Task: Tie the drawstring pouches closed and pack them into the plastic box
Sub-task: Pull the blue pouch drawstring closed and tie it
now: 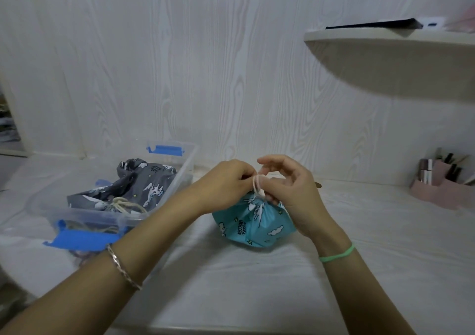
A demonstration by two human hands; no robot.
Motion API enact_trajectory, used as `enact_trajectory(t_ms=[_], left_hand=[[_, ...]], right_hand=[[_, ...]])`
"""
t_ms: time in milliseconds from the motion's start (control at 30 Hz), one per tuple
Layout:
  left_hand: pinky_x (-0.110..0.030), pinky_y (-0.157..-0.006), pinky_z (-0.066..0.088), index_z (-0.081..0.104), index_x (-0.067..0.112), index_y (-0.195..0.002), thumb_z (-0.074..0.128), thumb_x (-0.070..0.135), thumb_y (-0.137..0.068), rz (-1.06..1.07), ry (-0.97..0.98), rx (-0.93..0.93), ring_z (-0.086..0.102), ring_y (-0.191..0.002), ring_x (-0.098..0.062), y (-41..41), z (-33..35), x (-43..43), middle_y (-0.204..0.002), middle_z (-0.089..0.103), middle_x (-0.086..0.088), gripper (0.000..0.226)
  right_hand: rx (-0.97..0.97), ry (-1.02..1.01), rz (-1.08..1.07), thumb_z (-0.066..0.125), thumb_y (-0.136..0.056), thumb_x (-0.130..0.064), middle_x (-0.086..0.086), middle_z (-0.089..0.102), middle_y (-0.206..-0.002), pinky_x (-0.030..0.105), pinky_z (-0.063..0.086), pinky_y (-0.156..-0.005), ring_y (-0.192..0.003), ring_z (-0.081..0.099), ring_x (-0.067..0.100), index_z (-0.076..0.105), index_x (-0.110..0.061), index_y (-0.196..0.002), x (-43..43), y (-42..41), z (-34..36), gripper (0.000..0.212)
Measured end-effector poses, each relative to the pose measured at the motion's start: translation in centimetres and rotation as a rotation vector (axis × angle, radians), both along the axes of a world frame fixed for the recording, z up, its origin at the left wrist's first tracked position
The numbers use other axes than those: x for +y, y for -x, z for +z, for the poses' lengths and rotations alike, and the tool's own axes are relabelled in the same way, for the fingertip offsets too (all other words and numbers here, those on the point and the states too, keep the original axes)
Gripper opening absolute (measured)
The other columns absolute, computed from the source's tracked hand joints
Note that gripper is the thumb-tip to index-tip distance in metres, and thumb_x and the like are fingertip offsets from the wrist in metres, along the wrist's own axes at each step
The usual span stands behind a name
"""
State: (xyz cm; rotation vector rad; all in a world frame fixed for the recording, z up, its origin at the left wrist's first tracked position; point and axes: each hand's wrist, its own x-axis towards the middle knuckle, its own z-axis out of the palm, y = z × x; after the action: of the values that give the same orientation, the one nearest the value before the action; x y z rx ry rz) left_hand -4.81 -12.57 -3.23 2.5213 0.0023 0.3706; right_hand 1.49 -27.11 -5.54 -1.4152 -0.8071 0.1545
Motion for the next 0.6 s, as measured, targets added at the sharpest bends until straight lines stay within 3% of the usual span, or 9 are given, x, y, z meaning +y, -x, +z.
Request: enact_trajectory(t_ms=[100,200,300,367,467,533,600], left_hand=[[-0.016,-0.045,0.030,0.054,0.028,-0.058,0.052,0.022,-0.094,0.009,-0.021,-0.014,0.042,-0.050,-0.005,0.2,0.3,-0.1,-0.056,0.050,0.008,0.037],[-0.017,-0.045,0.030,0.066,0.013,-0.069,0.053,0.028,-0.095,0.013,-0.009,-0.023,0.040,-0.048,-0.007,0.3,0.1,0.0,-0.055,0.051,0.005,0.032],[-0.024,-0.051,0.031,0.069,0.005,-0.079,0.052,0.038,-0.096,0.014,0.024,-0.039,0.038,-0.050,-0.009,0.1,0.0,0.2,-0.058,0.051,0.000,0.041],[-0.027,-0.053,0.031,0.066,0.004,-0.076,0.053,0.037,-0.096,0.011,0.024,-0.045,0.038,-0.052,-0.010,0.1,0.2,0.3,-0.059,0.050,0.000,0.041],[-0.023,-0.053,0.033,0.064,0.018,-0.068,0.056,0.036,-0.094,0.035,0.017,-0.051,0.042,-0.049,-0.004,0.4,0.3,0.8,-0.057,0.053,0.007,0.032],[-0.018,-0.051,0.032,0.068,0.018,-0.071,0.059,0.037,-0.093,0.044,0.073,-0.059,0.042,-0.045,0.000,0.5,0.3,1.1,-0.052,0.052,0.011,0.030],[-0.014,-0.049,0.031,0.071,0.016,-0.075,0.059,0.036,-0.092,0.047,0.119,-0.062,0.042,-0.045,0.001,0.6,0.4,1.1,-0.047,0.050,0.014,0.029]], right_hand=[[-0.015,0.017,0.015,0.073,-0.083,-0.007,0.002,0.063,-0.079,0.017,0.046,-0.052,-0.051,0.056,0.009,0.072,-0.013,-0.100,0.1,0.3,0.1,0.018],[-0.037,0.032,0.002,0.067,-0.089,-0.010,0.001,0.063,-0.065,0.019,0.046,-0.054,-0.052,0.055,0.009,0.073,-0.008,-0.097,0.1,0.1,0.5,0.011],[-0.015,0.015,0.017,0.058,-0.094,-0.018,0.007,0.063,-0.066,0.027,0.049,-0.059,-0.058,0.055,0.014,0.073,-0.002,-0.094,0.0,-0.1,0.5,0.022],[0.020,-0.028,0.032,0.057,-0.090,-0.034,0.005,0.067,-0.071,0.030,0.053,-0.066,-0.065,0.059,0.015,0.071,-0.002,-0.091,0.0,0.0,0.4,0.035],[0.307,-0.256,0.103,0.056,-0.081,-0.050,0.005,0.066,-0.080,0.035,0.053,-0.082,-0.077,0.063,0.017,0.069,-0.007,-0.084,-0.4,-0.4,0.7,0.045],[0.533,-0.393,0.093,0.061,-0.081,-0.048,0.003,0.063,-0.076,0.032,0.051,-0.078,-0.074,0.060,0.017,0.065,-0.014,-0.074,-1.1,-1.4,0.9,0.036],[0.693,-0.387,0.023,0.062,-0.084,-0.048,0.004,0.059,-0.072,0.030,0.048,-0.070,-0.068,0.056,0.017,0.058,-0.014,-0.073,-1.7,-2.2,0.6,0.036]])
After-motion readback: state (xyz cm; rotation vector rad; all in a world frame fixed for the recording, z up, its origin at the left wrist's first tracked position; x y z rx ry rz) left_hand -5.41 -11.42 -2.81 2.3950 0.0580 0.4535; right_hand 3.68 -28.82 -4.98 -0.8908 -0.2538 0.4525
